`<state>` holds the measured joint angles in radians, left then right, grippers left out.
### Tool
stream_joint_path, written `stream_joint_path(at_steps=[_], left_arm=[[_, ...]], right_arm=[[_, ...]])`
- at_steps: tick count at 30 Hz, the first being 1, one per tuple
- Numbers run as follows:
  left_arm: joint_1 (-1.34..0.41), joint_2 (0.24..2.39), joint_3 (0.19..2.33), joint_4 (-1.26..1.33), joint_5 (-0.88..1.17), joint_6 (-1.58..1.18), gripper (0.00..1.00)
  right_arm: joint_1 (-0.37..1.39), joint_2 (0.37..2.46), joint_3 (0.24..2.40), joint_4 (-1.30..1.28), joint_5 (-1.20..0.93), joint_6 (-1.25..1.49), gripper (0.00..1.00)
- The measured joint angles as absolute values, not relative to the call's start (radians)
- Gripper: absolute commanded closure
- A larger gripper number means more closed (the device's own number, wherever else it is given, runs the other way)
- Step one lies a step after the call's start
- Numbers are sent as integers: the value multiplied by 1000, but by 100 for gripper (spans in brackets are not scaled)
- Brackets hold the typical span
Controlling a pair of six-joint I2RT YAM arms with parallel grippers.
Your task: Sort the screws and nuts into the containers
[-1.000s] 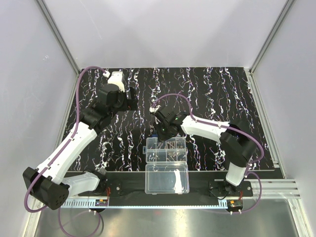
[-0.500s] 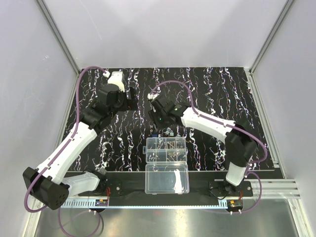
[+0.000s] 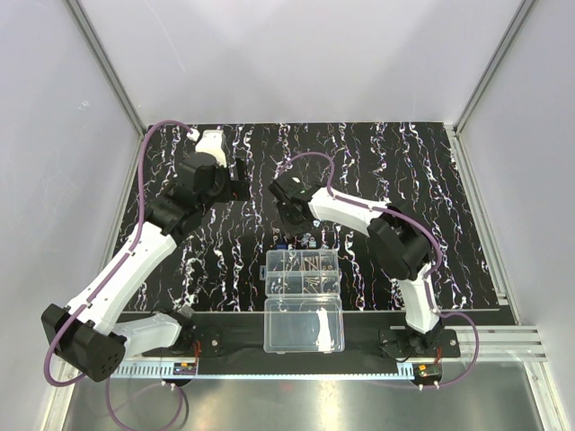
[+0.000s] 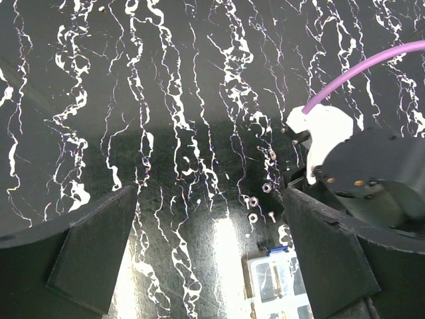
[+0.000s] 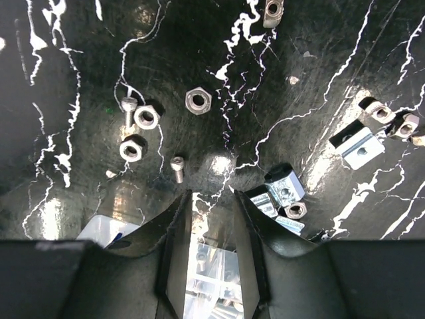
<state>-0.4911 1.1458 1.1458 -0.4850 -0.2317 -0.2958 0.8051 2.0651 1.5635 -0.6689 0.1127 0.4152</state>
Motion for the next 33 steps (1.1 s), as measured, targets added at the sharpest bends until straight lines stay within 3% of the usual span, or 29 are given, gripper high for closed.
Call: stream_joint_path(at_steps=[17, 33], left_arm=[[-499, 1145, 1146, -485, -237, -296, 1], [-501, 1145, 1146, -485, -241, -296, 1]], right_arm=[[805, 2096, 1605, -657, 70, 414, 60], [805, 2159, 1649, -713, 123, 429, 66]])
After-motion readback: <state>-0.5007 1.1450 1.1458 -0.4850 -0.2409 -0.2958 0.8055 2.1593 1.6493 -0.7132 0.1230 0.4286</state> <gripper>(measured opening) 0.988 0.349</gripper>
